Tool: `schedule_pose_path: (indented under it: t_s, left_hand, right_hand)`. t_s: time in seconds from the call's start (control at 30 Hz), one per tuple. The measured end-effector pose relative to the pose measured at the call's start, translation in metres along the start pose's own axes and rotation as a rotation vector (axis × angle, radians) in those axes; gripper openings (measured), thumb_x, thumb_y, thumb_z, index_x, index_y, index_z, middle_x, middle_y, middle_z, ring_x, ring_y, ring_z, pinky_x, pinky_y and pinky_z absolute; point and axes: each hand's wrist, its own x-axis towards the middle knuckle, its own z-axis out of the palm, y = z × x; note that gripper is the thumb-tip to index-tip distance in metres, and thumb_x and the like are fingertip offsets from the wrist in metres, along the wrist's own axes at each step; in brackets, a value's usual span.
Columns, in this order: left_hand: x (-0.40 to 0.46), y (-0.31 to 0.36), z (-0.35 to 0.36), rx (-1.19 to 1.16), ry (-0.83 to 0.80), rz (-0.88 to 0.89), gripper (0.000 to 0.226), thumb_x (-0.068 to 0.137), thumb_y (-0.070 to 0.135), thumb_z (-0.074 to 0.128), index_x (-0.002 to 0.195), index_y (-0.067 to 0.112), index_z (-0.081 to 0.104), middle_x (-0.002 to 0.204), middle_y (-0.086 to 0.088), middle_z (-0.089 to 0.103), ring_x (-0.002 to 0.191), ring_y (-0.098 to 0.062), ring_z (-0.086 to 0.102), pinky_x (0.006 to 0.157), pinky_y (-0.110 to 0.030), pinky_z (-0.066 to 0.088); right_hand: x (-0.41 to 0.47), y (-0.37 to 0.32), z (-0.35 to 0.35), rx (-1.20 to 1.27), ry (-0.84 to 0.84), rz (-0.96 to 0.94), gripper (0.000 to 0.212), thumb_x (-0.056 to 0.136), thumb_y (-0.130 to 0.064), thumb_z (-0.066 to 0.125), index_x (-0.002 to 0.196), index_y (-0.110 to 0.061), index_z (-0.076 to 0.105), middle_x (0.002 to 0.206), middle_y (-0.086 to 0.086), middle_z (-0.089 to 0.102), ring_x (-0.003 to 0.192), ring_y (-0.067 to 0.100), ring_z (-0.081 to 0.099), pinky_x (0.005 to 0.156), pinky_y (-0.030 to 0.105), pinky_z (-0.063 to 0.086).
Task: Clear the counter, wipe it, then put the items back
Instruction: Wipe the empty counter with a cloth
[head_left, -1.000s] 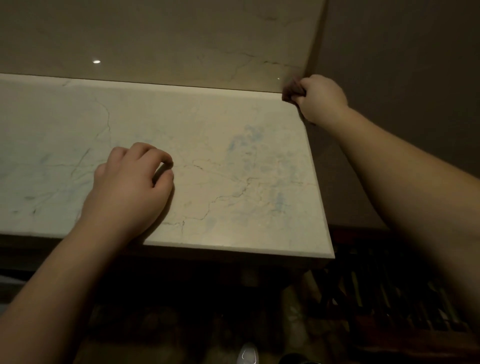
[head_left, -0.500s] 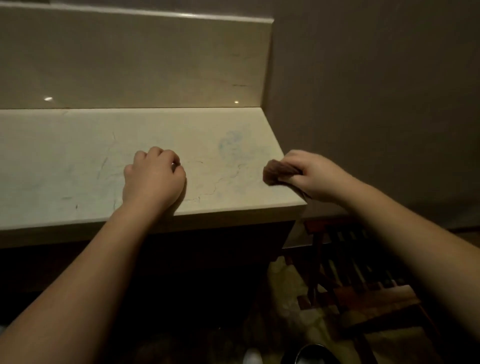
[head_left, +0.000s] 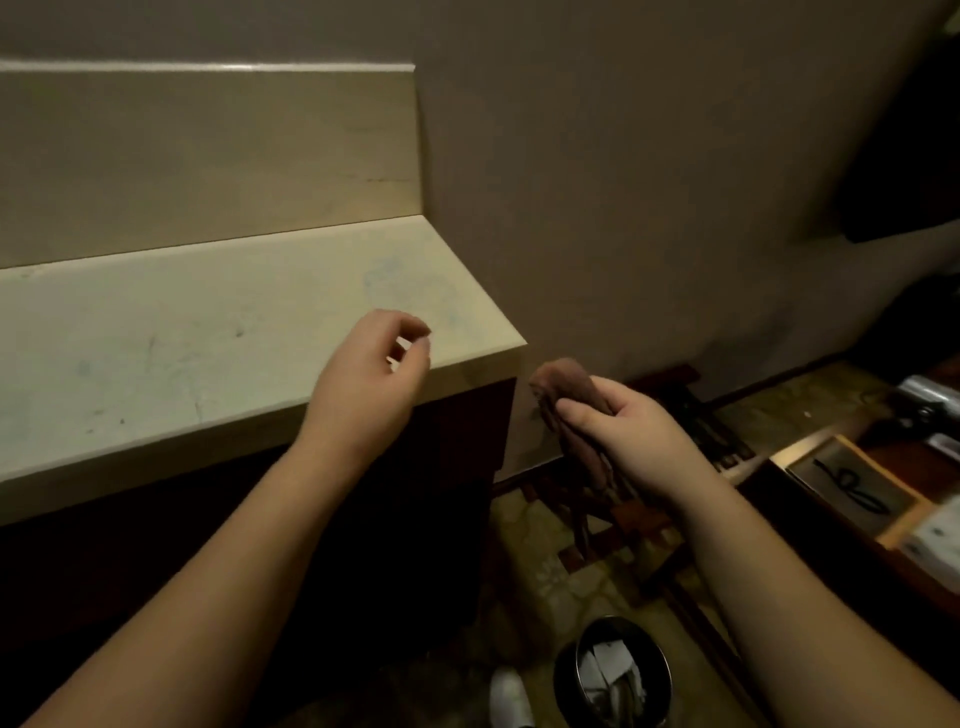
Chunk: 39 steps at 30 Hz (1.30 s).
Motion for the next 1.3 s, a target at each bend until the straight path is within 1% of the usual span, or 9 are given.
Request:
schedule_pose_path:
  t_s: [0.07, 0.13, 0.33, 0.53, 0.73, 0.87, 1.07, 1.17, 1.3]
  left_hand:
    - [-0.026, 0.017, 0.018, -0.156, -0.087, -0.033, 0.01, 0.094, 0.027, 0.055, 0.101, 0.028, 0.063, 0.092, 0.014, 0.062, 0.083, 0.001, 0.057, 0.068, -0.015, 0.045]
    - [-0.05, 0.028, 0.037, -0.271, -0.197, -0.069, 0.009, 0.093, 0.027, 0.058, 0.097, 0.031, 0.065, 0.088, 0.013, 0.064, 0.079, 0.003, 0.058, 0.066, -0.011, 0.044]
    - [-0.097, 0.053, 0.085, -0.46, -0.465, -0.135, 0.008, 0.092, 0.036, 0.058, 0.098, 0.039, 0.062, 0.092, 0.014, 0.064, 0.082, 0.004, 0.06, 0.065, -0.011, 0.047]
    - [-0.119, 0.067, 0.131, -0.412, -0.579, -0.081, 0.024, 0.088, 0.04, 0.062, 0.11, 0.039, 0.055, 0.107, 0.018, 0.057, 0.085, 0.001, 0.059, 0.073, -0.023, 0.054]
    - [-0.127, 0.096, 0.194, -0.354, -0.73, 0.059, 0.051, 0.083, 0.038, 0.071, 0.126, 0.038, 0.043, 0.117, 0.025, 0.041, 0.098, 0.01, 0.049, 0.071, -0.01, 0.046]
    - [-0.127, 0.121, 0.238, -0.336, -0.771, 0.126, 0.054, 0.084, 0.028, 0.071, 0.129, 0.034, 0.04, 0.12, 0.021, 0.038, 0.105, 0.014, 0.046, 0.074, -0.008, 0.046]
    - [-0.123, 0.166, 0.308, -0.212, -0.774, 0.162, 0.056, 0.087, 0.017, 0.064, 0.135, 0.032, 0.039, 0.123, 0.02, 0.036, 0.101, 0.014, 0.047, 0.072, -0.008, 0.046]
    - [-0.121, 0.188, 0.342, -0.176, -0.756, 0.188, 0.049, 0.087, 0.021, 0.064, 0.131, 0.03, 0.045, 0.118, 0.021, 0.04, 0.103, 0.011, 0.047, 0.08, -0.008, 0.045]
    - [-0.121, 0.209, 0.384, -0.12, -0.716, 0.167, 0.046, 0.086, 0.026, 0.063, 0.13, 0.026, 0.05, 0.112, 0.021, 0.043, 0.108, 0.002, 0.048, 0.089, -0.021, 0.049]
  right_hand:
    - [-0.014, 0.005, 0.001, 0.095, 0.047, 0.039, 0.014, 0.092, -0.026, 0.059, 0.101, -0.035, 0.065, 0.094, -0.01, 0.074, 0.084, 0.002, 0.069, 0.074, 0.019, 0.055]
    - [-0.026, 0.011, 0.0, 0.164, 0.083, 0.076, 0.017, 0.092, -0.028, 0.058, 0.107, -0.03, 0.066, 0.096, -0.008, 0.074, 0.09, 0.007, 0.07, 0.084, 0.029, 0.055]
    - [-0.055, 0.034, -0.012, 0.362, 0.216, 0.158, 0.019, 0.093, -0.028, 0.057, 0.108, -0.023, 0.067, 0.102, 0.005, 0.073, 0.099, 0.022, 0.068, 0.094, 0.044, 0.051]
    - [-0.072, 0.068, -0.034, 0.415, 0.36, 0.205, 0.023, 0.095, -0.025, 0.055, 0.117, -0.023, 0.062, 0.105, 0.002, 0.072, 0.1, 0.017, 0.068, 0.09, 0.039, 0.054]
    - [-0.092, 0.11, -0.072, 0.486, 0.47, 0.298, 0.032, 0.094, -0.028, 0.057, 0.126, -0.026, 0.058, 0.112, -0.005, 0.07, 0.106, 0.012, 0.065, 0.096, 0.04, 0.051]
    - [-0.103, 0.131, -0.117, 0.545, 0.469, 0.318, 0.031, 0.095, -0.028, 0.056, 0.126, -0.024, 0.058, 0.111, -0.003, 0.07, 0.104, 0.012, 0.066, 0.096, 0.041, 0.051]
    - [-0.112, 0.17, -0.194, 0.577, 0.44, 0.307, 0.026, 0.095, -0.029, 0.055, 0.12, -0.028, 0.06, 0.111, -0.004, 0.07, 0.105, 0.011, 0.065, 0.098, 0.04, 0.05]
    - [-0.111, 0.192, -0.232, 0.631, 0.404, 0.329, 0.026, 0.095, -0.028, 0.054, 0.121, -0.027, 0.06, 0.112, -0.003, 0.07, 0.106, 0.012, 0.065, 0.098, 0.039, 0.049]
    - [-0.107, 0.225, -0.273, 0.739, 0.348, 0.409, 0.036, 0.091, -0.043, 0.054, 0.124, -0.027, 0.06, 0.114, 0.0, 0.07, 0.11, 0.016, 0.064, 0.103, 0.043, 0.045]
